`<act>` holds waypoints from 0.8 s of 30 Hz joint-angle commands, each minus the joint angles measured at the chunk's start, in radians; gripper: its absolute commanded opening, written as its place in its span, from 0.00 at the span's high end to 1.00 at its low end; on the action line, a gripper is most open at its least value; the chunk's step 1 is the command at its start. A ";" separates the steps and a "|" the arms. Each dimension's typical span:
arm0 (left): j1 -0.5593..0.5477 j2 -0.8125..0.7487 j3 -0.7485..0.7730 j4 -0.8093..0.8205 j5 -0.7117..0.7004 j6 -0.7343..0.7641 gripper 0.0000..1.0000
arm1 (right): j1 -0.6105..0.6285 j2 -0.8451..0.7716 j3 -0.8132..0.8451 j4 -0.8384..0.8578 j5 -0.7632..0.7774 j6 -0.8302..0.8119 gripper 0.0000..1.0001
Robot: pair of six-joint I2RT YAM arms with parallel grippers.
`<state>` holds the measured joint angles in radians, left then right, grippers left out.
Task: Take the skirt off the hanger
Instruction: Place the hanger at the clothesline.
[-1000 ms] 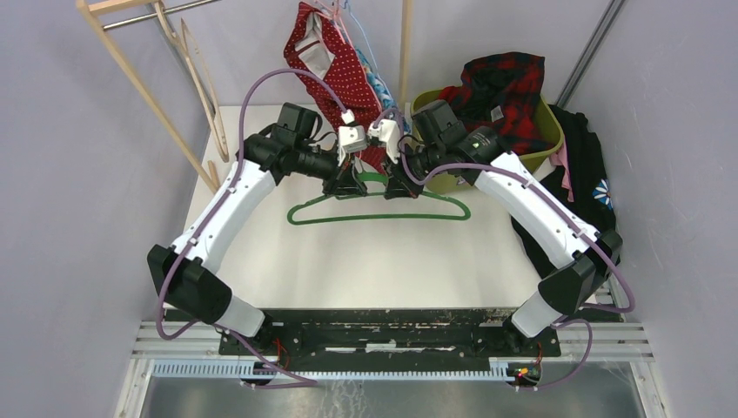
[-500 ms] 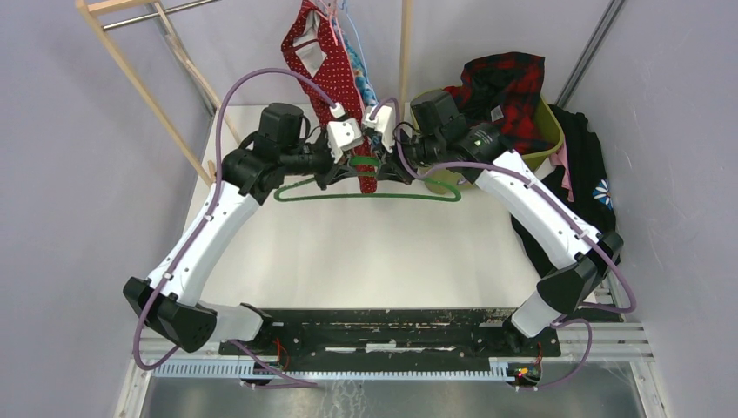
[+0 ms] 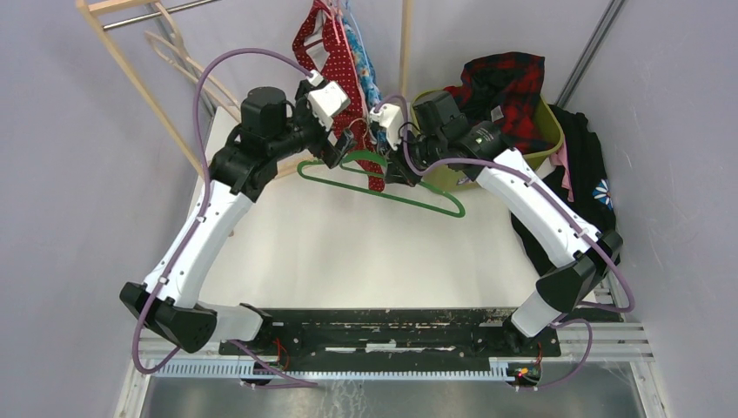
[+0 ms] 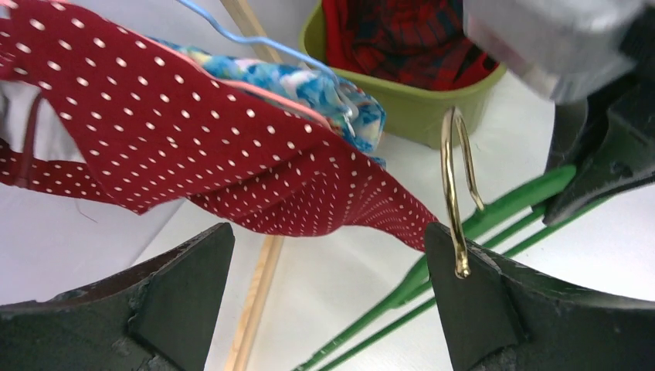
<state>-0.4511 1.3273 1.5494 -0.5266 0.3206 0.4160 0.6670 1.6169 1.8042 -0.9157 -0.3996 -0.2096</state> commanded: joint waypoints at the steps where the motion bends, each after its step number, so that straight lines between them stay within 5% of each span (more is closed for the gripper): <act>1: 0.002 -0.047 0.057 0.106 -0.008 -0.046 0.01 | 0.007 -0.016 0.034 0.003 -0.008 0.024 0.99; 17: 0.002 -0.034 0.015 0.191 -0.177 0.033 0.01 | 0.007 -0.057 0.029 -0.016 -0.027 -0.025 0.99; 24: 0.002 -0.040 0.006 0.202 -0.064 0.014 0.01 | 0.007 -0.113 0.018 -0.043 -0.062 -0.048 0.99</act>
<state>-0.4561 1.3029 1.5581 -0.3931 0.2169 0.4149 0.6724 1.5986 1.8030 -0.9554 -0.4103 -0.2184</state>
